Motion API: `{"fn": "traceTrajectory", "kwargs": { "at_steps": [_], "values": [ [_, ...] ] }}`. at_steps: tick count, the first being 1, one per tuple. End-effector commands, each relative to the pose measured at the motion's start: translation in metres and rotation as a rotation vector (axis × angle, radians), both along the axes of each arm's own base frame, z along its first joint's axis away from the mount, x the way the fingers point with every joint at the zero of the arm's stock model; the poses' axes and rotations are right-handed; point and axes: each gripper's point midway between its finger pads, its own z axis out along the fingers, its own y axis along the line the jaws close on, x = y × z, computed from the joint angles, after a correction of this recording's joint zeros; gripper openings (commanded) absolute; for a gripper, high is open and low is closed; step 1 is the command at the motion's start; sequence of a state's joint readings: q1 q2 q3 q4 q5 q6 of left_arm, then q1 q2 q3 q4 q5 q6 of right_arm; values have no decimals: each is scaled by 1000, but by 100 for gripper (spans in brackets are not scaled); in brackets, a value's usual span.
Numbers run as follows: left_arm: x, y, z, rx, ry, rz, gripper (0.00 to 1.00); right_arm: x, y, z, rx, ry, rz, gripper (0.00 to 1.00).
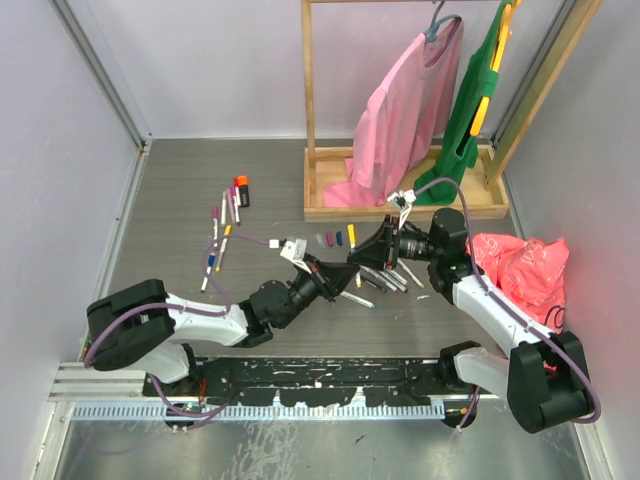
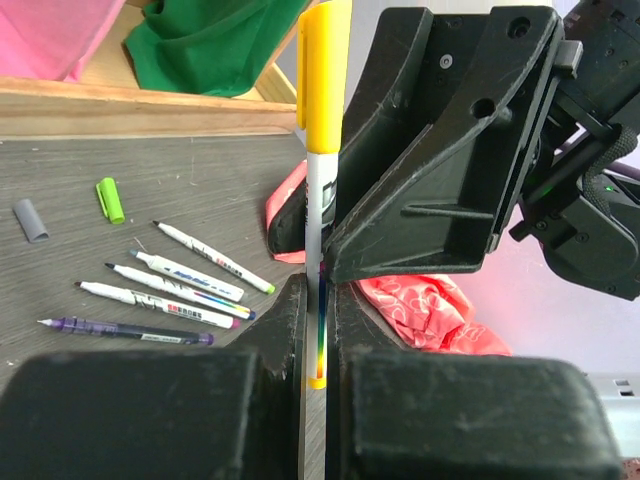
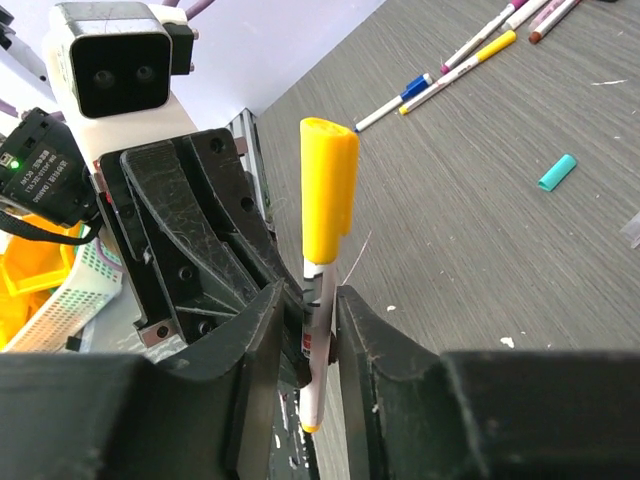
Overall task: Open the pen caps
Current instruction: Pick up the pen from the center of the board.
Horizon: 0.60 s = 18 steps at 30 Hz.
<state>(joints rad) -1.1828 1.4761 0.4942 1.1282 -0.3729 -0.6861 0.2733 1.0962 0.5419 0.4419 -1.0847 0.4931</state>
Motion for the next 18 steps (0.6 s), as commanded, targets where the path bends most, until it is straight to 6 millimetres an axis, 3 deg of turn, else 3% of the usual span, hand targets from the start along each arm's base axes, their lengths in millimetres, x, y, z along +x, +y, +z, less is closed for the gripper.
{"fn": "traceTrajectory", "kwargs": {
  "at_steps": [1,5,10,18],
  "values": [
    [8,-2,24,-67,2,48,0,4,3,9,-1,-51,2,31],
    [10,0,23,-61,16,60,0,2,5,7,-9,-54,17,25],
    [8,-1,21,-56,19,47,3,2,6,9,-19,-73,23,7],
    [-5,15,16,-38,-35,10,44,5,3,14,-48,-117,18,1]
  ]
}}
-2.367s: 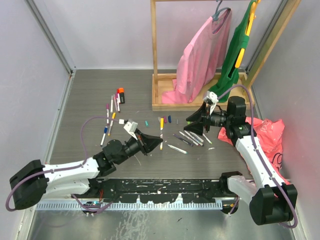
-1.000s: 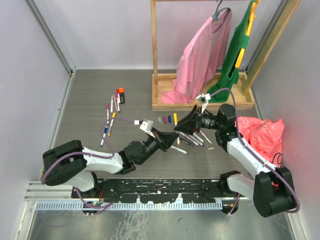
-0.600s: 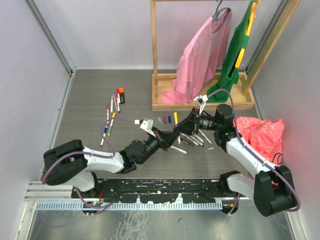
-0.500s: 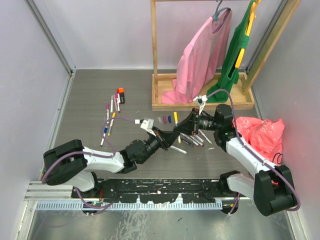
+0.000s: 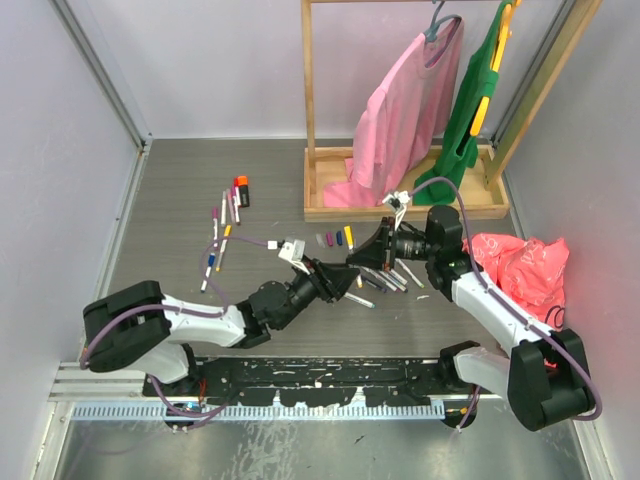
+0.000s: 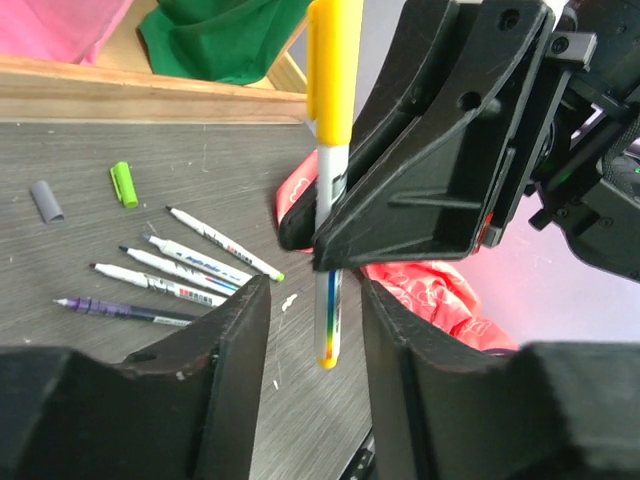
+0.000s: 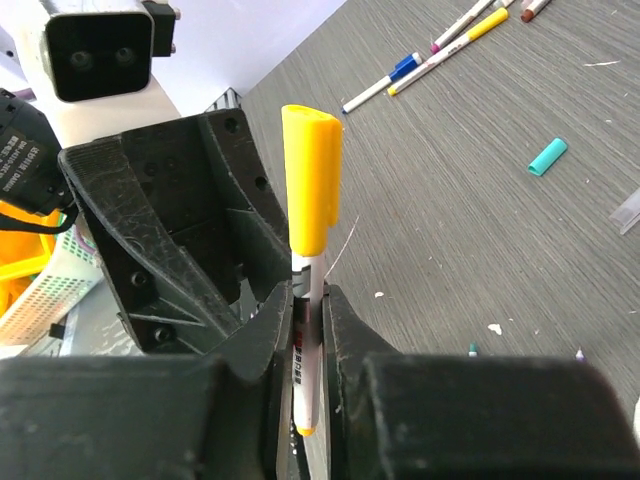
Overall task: Open the pen caps
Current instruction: Pick up the pen from the center of the board, then open the pen cap from the pen.
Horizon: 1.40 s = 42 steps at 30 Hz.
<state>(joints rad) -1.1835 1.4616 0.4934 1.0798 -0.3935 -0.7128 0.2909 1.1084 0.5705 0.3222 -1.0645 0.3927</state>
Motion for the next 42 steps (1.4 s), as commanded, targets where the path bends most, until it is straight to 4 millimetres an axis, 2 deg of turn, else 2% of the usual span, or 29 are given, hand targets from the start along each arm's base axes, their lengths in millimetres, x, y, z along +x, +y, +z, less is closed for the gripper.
{"fn": "traceTrajectory", "kwargs": {
  "at_steps": [1,7,8,11,13,15,20,23,29,33,42],
  "values": [
    [-9,14,23,-46,-83,-13,48,4,1,25,-1,-120,15,1],
    [-11,38,31,-30,-141,20,62,7,-2,22,-57,-148,16,1],
    [-11,44,42,-49,-152,26,66,8,-3,20,-72,-152,16,1],
    [-9,54,55,-39,-151,32,69,11,-6,16,-113,-184,10,1],
    [-3,62,65,-23,-120,73,71,12,-7,16,-127,-191,1,1],
    [7,72,64,17,-42,148,74,12,-8,15,-135,-196,1,1],
    [22,83,75,57,98,273,73,13,-9,13,-146,-200,-5,1],
    [29,79,77,68,145,308,70,14,-9,13,-148,-198,-4,1],
    [42,54,75,136,192,332,67,13,-9,12,-152,-197,-1,1],
    [48,40,81,156,187,329,65,14,-9,11,-152,-194,1,1],
    [62,11,74,204,194,333,60,13,-9,11,-152,-193,6,1]
  ]
}}
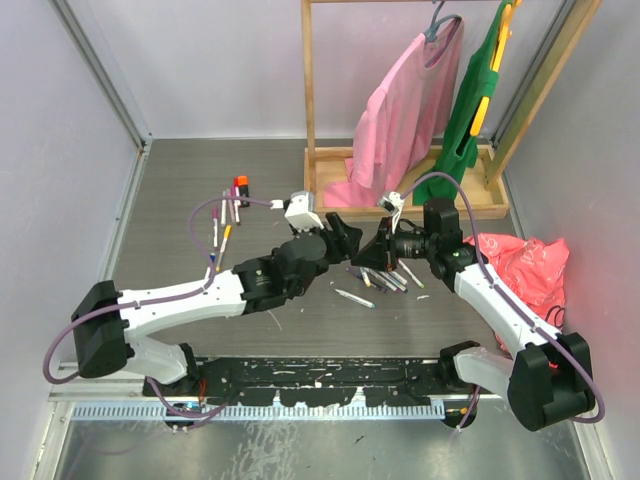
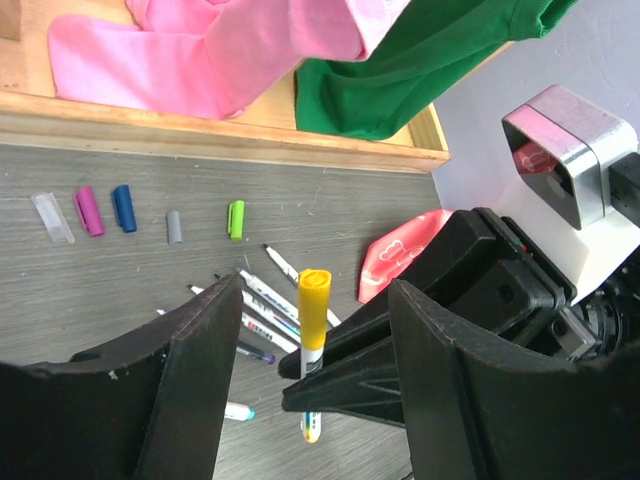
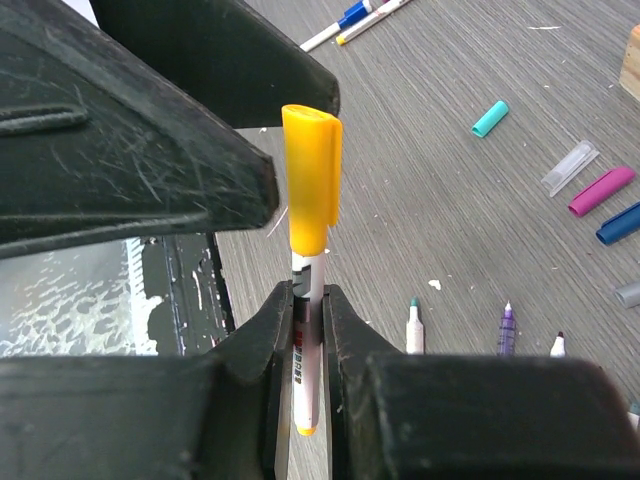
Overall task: Open the pen caps
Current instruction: Open the pen cap from the pen.
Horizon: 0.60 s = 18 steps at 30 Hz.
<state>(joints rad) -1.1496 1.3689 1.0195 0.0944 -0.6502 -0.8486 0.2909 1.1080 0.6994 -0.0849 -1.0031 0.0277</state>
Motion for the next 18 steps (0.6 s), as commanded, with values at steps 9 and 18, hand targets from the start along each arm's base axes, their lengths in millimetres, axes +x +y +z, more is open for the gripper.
{"fn": "traceTrajectory", "kwargs": {
  "at_steps": [9,18],
  "values": [
    [12,-19,11,-10,0,12,41,8,3,27,23,-105,9,1],
    [25,-9,20,-24,-7,18,0,7,4,23,15,-94,15,1]
  ]
}}
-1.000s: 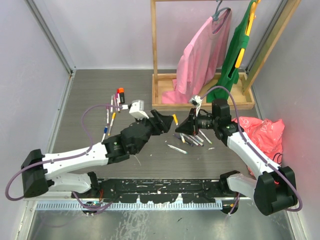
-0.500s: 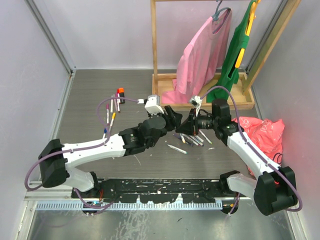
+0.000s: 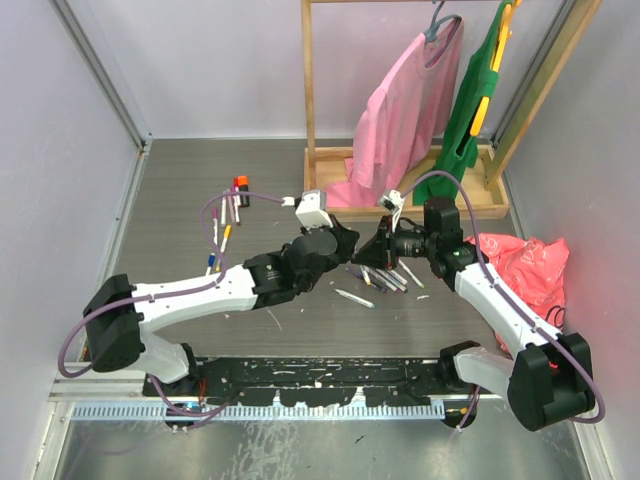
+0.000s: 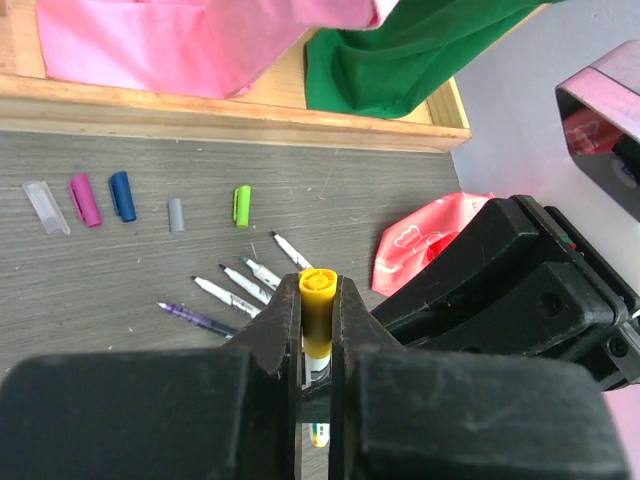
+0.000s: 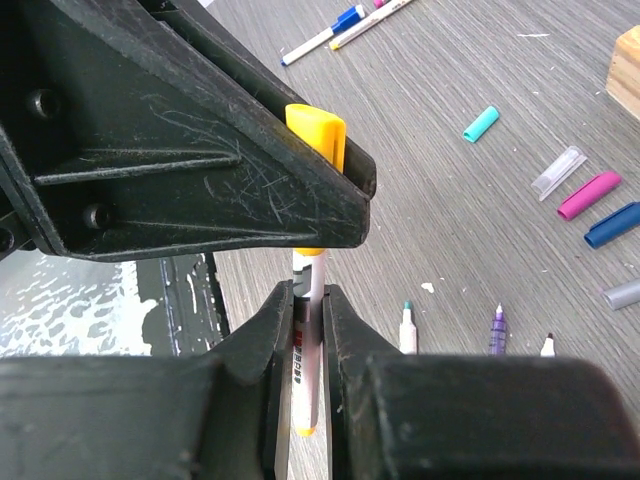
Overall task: Open the pen caps
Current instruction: Open the pen cap from the pen.
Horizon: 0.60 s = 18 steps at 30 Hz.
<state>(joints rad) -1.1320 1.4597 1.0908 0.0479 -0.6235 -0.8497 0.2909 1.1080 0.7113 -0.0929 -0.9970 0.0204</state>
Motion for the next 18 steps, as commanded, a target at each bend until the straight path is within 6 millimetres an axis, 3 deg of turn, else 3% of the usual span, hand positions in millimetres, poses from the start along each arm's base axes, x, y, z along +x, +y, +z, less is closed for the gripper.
{"fn": "traceTrajectory", "kwargs": {
  "at_steps": [1,5,11,16,18],
  "values": [
    [18,10,38,-83,-49,34,0,5,4,20,17,-81,19,1],
    [40,38,65,-97,-124,106,0,10,3,12,-23,-78,6,1],
    [74,101,114,-147,-215,273,0,12,4,-6,-91,-33,19,1],
    [84,140,143,-217,-259,374,0,14,4,-17,-131,-23,19,1],
    [85,150,143,-228,-260,390,0,15,3,-20,-150,-24,15,1]
  ]
}}
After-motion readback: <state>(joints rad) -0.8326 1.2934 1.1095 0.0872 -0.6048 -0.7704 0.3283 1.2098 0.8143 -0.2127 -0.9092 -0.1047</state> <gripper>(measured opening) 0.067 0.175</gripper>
